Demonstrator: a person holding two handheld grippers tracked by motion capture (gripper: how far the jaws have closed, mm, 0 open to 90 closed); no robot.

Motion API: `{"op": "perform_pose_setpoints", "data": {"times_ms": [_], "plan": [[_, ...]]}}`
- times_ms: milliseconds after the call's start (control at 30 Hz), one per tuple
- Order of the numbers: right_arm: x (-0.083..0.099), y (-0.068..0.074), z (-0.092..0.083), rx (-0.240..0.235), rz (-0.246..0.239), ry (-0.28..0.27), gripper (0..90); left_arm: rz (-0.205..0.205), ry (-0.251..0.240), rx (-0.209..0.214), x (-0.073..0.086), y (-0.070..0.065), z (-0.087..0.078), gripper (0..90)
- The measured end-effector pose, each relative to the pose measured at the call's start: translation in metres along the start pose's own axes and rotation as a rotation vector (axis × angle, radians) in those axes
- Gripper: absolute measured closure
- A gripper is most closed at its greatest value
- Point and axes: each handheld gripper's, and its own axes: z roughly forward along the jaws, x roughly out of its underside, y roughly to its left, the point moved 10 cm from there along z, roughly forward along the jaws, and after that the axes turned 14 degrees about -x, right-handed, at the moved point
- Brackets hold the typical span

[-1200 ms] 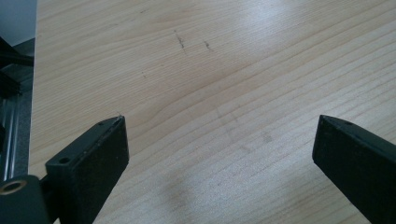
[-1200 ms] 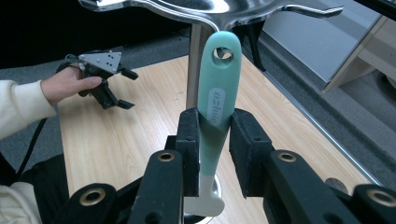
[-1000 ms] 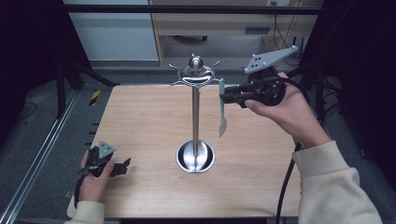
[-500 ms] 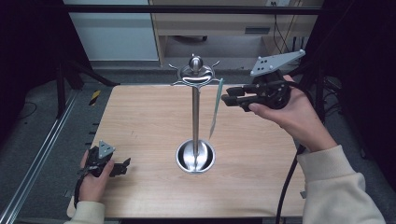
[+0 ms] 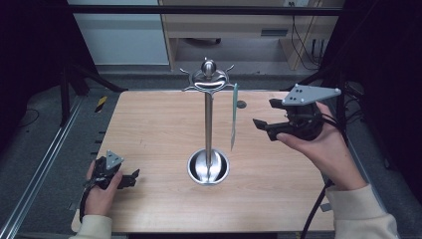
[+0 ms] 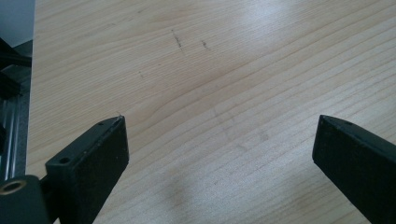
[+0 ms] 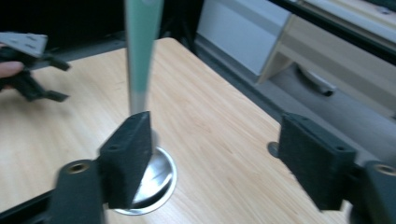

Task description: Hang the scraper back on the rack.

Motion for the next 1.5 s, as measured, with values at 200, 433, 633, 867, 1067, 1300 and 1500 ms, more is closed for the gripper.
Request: {"op": "perform_pose_setpoints", "data": {"times_ms": [200,433,633,867,1067,1300,1500], "plan": [[0.027,-0.003,0.004,0.089,0.036,-0.027,16.2,0.007,-0.003,0.003,0.000,-0.002,0.000,3.5],[0.059,0.001,0.012,0.126,0.055,-0.030,12.9,0.013,0.006,0.005,0.002,-0.005,0.001,3.5],[0.083,0.005,0.019,0.135,0.091,-0.049,9.8,0.005,-0.015,-0.053,0.000,0.002,-0.001,4.2],[0.108,0.010,0.032,0.131,0.110,-0.045,6.9,-0.001,0.006,-0.050,0.006,0.002,0.001,3.8],[0.125,0.011,0.043,0.129,0.130,-0.058,5.9,0.004,0.008,-0.049,0.007,0.000,0.001,3.8],[0.145,0.008,0.058,0.093,0.149,-0.041,4.6,-0.007,-0.008,-0.057,0.004,0.003,-0.001,3.7],[0.173,0.000,0.073,0.091,0.194,0.021,5.8,0.002,-0.014,-0.053,0.002,0.002,-0.001,3.7]]}}
